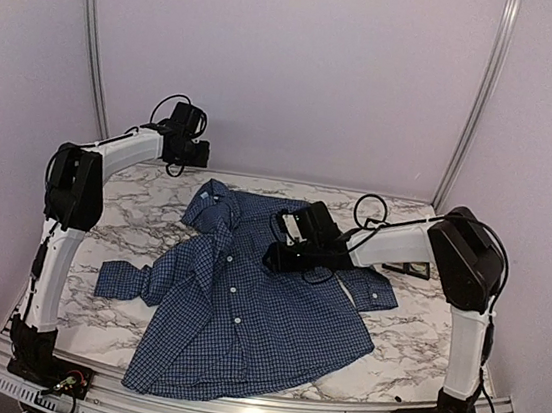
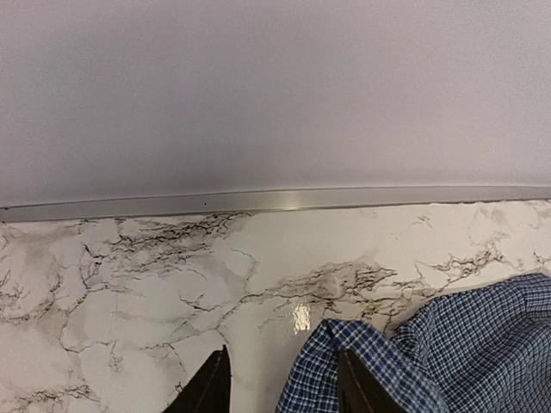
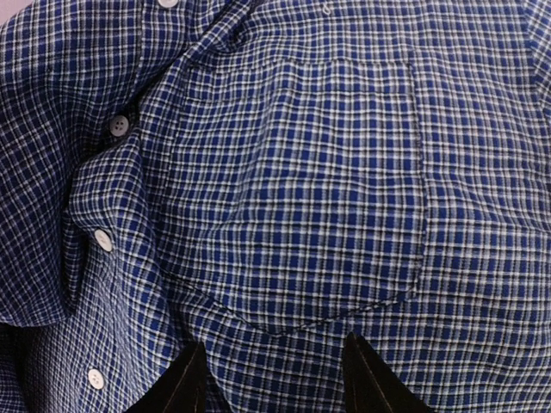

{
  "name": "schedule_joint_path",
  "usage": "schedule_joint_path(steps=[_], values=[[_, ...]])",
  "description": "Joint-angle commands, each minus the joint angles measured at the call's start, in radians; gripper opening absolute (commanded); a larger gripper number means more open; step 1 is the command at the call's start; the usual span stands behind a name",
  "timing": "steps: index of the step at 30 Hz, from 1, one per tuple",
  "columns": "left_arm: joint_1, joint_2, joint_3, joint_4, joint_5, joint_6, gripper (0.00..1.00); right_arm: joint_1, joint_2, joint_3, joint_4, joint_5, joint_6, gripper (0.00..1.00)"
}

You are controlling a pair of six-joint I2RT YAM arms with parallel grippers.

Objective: Remove the brooch from the garment
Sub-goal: Flatten out the crumpled clothing at the center of the board.

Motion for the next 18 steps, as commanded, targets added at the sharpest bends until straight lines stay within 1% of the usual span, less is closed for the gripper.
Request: schedule_joint_path(steps=[1, 4, 6, 8, 10, 12, 15, 18], values=[[0.005, -0.182, -0.152, -0.050, 0.009, -0.076, 0.52, -0.008, -0.003, -0.014, 0.015, 0.028, 0.007, 0.51], [0.005, -0.374, -0.408, 0.022, 0.003, -0.119, 0.68, -0.009, -0.025, -0.045, 0.045, 0.032, -0.001, 0.52], [0.005, -0.486, -0.553, 0.035, -0.013, -0.148, 0.71, -0.010, -0.039, -0.059, 0.048, 0.032, -0.010, 0.52], [0.005, -0.591, -0.719, 0.033, -0.026, -0.197, 0.71, -0.008, -0.055, -0.069, 0.050, 0.032, -0.021, 0.52], [0.005, -0.723, -0.883, 0.050, -0.040, -0.255, 0.68, -0.008, -0.068, -0.077, 0.052, 0.032, -0.027, 0.52], [0.005, -0.814, -1.025, 0.048, -0.055, -0.311, 0.66, -0.008, -0.078, -0.083, 0.054, 0.030, -0.035, 0.52], [0.005, -0.923, -1.201, 0.011, -0.093, -0.391, 0.65, -0.008, -0.089, -0.083, 0.059, 0.017, -0.041, 0.52], [0.005, -0.993, -1.324, -0.015, -0.122, -0.453, 0.62, -0.008, -0.095, -0.084, 0.071, -0.002, -0.041, 0.52]])
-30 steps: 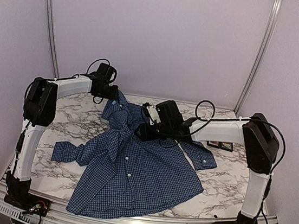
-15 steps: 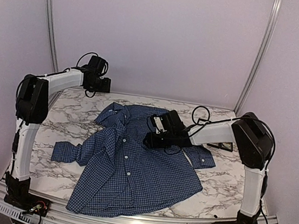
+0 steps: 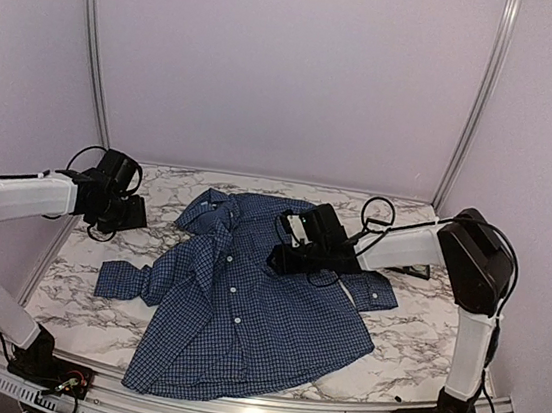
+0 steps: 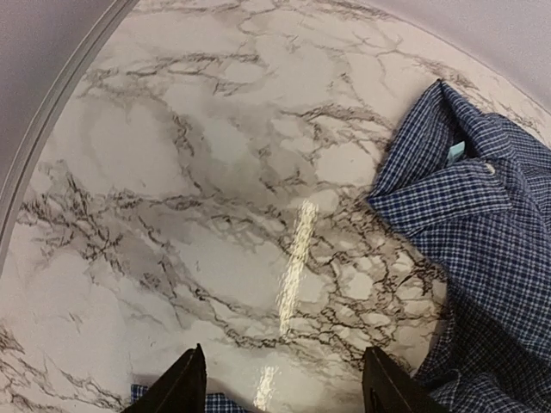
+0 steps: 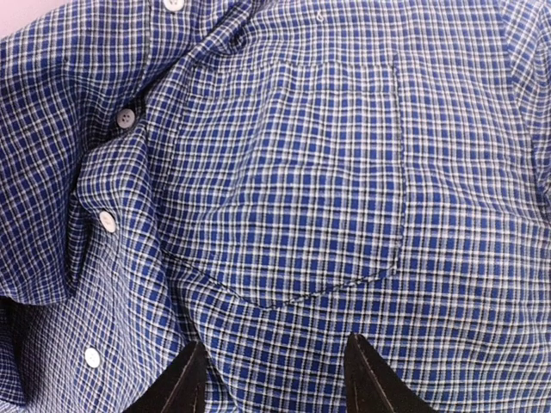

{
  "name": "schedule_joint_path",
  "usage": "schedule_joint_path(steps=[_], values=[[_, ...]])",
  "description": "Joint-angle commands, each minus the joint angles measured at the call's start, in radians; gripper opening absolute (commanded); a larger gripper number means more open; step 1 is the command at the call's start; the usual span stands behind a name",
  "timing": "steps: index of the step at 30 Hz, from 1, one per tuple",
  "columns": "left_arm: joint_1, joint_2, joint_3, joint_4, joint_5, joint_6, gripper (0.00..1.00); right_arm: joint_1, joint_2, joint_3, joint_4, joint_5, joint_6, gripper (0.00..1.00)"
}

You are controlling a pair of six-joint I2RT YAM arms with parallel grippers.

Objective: Remove the brooch from the garment
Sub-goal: Flatten out the crumpled clothing at the center of the board.

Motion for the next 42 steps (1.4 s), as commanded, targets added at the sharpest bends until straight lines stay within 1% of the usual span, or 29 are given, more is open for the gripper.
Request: schedule_joint_path(steps=[1, 3, 6, 11, 15, 21, 24, 28, 30, 31, 35, 39, 42], values=[[0.000, -0.075, -0.165, -0.067, -0.062, -0.134, 0.62, -0.002, -0.040, 0.001, 0.034, -0.024, -0.014, 0.52], [0.001, -0.081, -0.204, -0.084, -0.091, -0.150, 0.61, -0.001, -0.040, 0.001, 0.042, -0.034, -0.017, 0.52], [0.002, -0.056, -0.225, -0.085, -0.110, -0.151, 0.61, -0.001, -0.035, 0.003, 0.052, -0.046, -0.018, 0.52], [0.018, 0.043, -0.183, -0.071, -0.113, -0.137, 0.61, -0.001, -0.039, -0.005, 0.059, -0.056, -0.019, 0.52], [0.018, 0.111, -0.152, -0.090, -0.114, -0.134, 0.57, -0.003, -0.054, -0.025, 0.074, -0.065, -0.016, 0.52], [0.018, 0.140, -0.192, -0.064, -0.086, -0.158, 0.49, -0.008, -0.053, -0.035, 0.092, -0.075, -0.011, 0.52], [0.018, 0.139, -0.222, -0.050, -0.076, -0.176, 0.39, -0.011, -0.051, -0.039, 0.098, -0.078, -0.009, 0.52], [0.020, 0.126, -0.244, -0.044, -0.092, -0.188, 0.16, -0.013, -0.052, -0.047, 0.109, -0.082, -0.005, 0.52], [0.025, 0.116, -0.245, -0.051, -0.106, -0.186, 0.08, -0.013, -0.051, -0.050, 0.112, -0.084, -0.005, 0.52], [0.031, 0.109, -0.245, -0.056, -0.119, -0.185, 0.01, -0.014, -0.051, -0.052, 0.113, -0.084, -0.005, 0.52], [0.094, 0.047, -0.241, -0.084, -0.165, -0.166, 0.00, -0.019, -0.044, -0.057, 0.117, -0.084, -0.003, 0.51], [0.220, -0.064, -0.216, -0.110, -0.200, -0.114, 0.00, -0.029, -0.036, -0.064, 0.124, -0.090, 0.000, 0.51], [0.319, -0.120, -0.167, -0.131, -0.206, -0.072, 0.00, -0.036, -0.029, -0.069, 0.129, -0.095, 0.001, 0.52]])
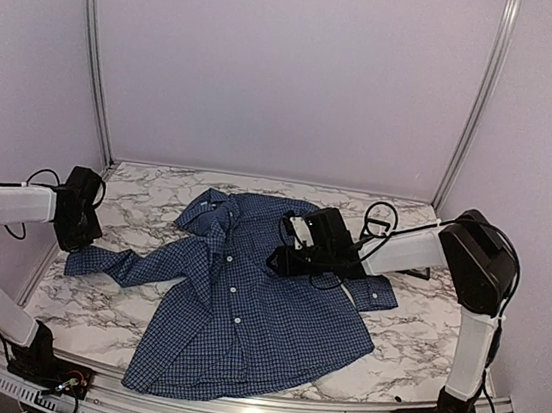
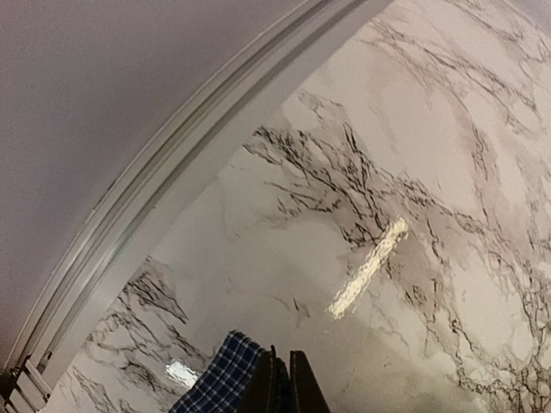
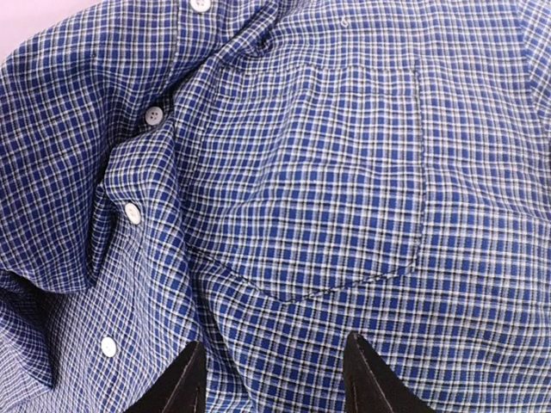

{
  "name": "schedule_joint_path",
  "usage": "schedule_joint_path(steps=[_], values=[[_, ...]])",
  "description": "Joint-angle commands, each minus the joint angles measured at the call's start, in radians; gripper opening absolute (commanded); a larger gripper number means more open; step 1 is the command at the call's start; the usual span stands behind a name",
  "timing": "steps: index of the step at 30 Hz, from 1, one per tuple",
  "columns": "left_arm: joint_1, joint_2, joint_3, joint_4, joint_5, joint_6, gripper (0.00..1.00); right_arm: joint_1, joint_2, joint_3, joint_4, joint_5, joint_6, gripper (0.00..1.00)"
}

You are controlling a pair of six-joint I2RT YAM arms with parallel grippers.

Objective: Remove the brooch from the garment
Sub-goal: Flatten out the crumpled clothing at the center of the board.

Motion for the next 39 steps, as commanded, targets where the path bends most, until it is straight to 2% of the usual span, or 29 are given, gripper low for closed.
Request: schedule_joint_path(steps=[1, 9, 17, 21, 29, 39], values=[[0.144, -0.087, 0.076, -0.065, -0.054, 0.076, 0.00, -0.018, -0.005, -0.004, 0.024, -0.016, 0.007, 0.51], [0.313, -0.113, 0.255, -0.096, -0.094, 0.162, 0.00, -0.021, 0.002, -0.002, 0.016, -0.019, 0.006, 0.52], [0.328, -0.085, 0.477, -0.119, -0.174, 0.256, 0.00, -0.023, 0.005, -0.003, 0.013, -0.019, 0.002, 0.51], [0.329, -0.029, 0.581, -0.149, -0.144, 0.284, 0.00, -0.024, 0.010, -0.001, 0.010, -0.019, 0.000, 0.51], [0.329, 0.023, 0.537, -0.121, -0.101, 0.318, 0.00, -0.025, 0.013, 0.004, -0.001, -0.009, -0.001, 0.51], [0.328, 0.008, 0.549, -0.119, -0.227, 0.372, 0.00, -0.057, 0.031, 0.036, -0.031, 0.019, 0.002, 0.52]])
